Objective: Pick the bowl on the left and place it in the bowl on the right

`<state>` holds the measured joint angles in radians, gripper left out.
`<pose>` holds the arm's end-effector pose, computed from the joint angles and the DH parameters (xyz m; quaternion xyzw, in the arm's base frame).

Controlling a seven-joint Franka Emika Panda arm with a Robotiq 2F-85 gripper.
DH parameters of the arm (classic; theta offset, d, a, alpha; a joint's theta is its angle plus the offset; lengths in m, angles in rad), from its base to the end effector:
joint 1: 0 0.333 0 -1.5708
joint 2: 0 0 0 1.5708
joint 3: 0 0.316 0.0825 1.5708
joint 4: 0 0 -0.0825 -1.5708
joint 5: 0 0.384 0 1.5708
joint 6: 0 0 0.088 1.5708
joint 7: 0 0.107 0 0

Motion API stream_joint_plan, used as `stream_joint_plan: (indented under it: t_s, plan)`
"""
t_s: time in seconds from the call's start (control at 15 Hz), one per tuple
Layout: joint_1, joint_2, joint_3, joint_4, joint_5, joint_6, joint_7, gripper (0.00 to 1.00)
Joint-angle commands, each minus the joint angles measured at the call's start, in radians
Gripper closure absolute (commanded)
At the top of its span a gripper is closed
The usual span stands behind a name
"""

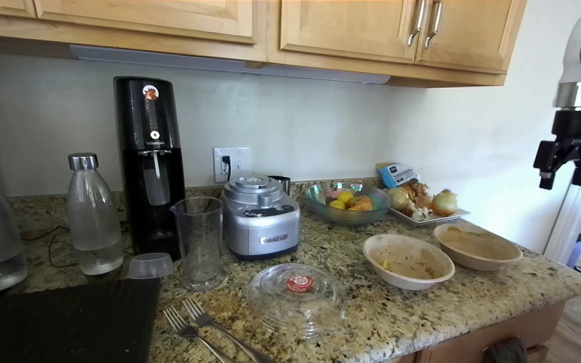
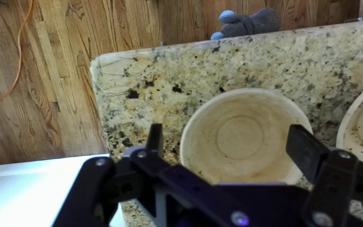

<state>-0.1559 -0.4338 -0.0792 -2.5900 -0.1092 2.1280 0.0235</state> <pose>0.3811 -0.0956 0.4011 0.9949 -0.0956 -0.0171 0.0277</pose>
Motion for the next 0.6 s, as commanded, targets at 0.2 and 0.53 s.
stream_joint_plan:
  t_s: [0.2,0.53]
  plan:
    - [0.086,0.026,0.082,-0.054,0.152,0.141,0.164,0.0]
    - [0.077,0.025,0.07,-0.034,0.124,0.099,0.118,0.0]
